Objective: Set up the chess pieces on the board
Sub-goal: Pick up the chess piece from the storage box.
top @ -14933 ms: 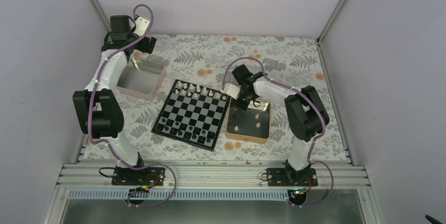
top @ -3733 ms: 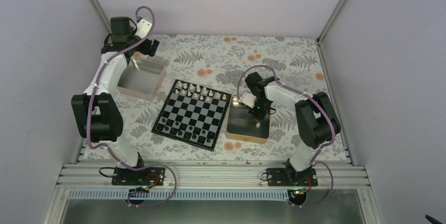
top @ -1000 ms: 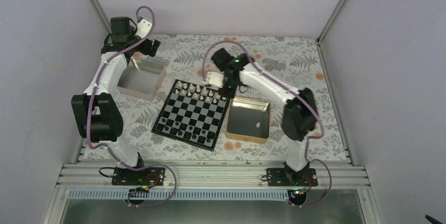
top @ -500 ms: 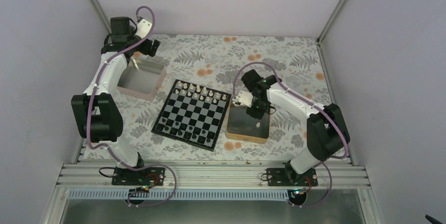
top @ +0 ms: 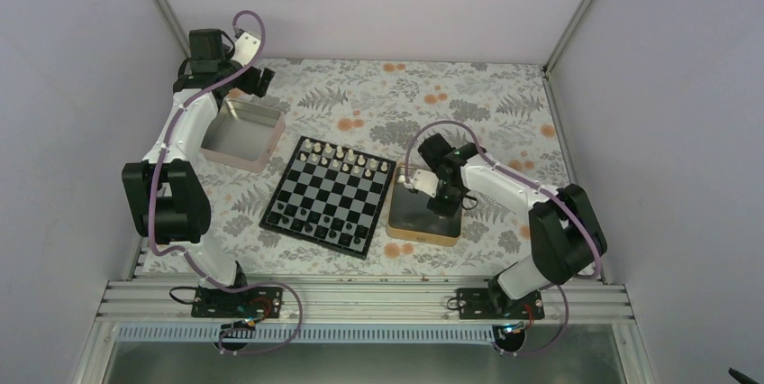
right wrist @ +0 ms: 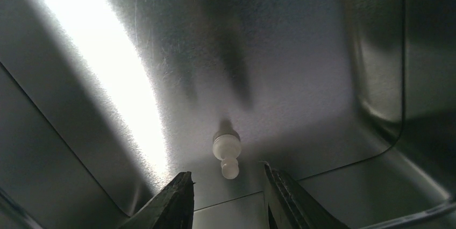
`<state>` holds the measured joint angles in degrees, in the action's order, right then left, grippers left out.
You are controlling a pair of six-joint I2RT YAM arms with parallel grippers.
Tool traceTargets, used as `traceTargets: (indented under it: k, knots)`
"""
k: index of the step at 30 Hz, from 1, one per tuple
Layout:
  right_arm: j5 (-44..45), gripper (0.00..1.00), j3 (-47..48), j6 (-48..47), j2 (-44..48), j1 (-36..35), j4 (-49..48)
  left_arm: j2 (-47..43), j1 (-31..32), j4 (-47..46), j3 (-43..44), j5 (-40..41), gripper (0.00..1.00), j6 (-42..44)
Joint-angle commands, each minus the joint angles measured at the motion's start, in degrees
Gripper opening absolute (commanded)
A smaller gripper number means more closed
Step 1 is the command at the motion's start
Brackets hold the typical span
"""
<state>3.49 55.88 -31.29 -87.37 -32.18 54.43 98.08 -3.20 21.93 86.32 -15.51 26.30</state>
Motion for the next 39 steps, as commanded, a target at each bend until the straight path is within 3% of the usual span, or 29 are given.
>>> traceTargets:
  k: [1, 16, 30, 39]
  knots:
    - [0.14, 0.36, -1.7, 1.6, 0.42, -0.03, -1.27, -1.75, 0.1, -0.34, 0.33, -0.09, 1.0, 0.09]
    - [1.72, 0.34, -3.94, 1.74, -2.78, 0.26, -4.64, -1.67, 0.2, -0.62, -0.1, -0.2, 1.0, 0.19]
    - [3.01, 0.1, -3.38, 1.42, -4.54, 1.46, -4.81, -1.5, 0.15, -0.53, -0.06, -0.38, 1.0, 0.23]
    - [3.73, 0.05, 4.18, 1.32, -4.21, 1.55, 0.75, -1.64, 0.14, -0.54, -0.08, -0.49, 1.0, 0.33]
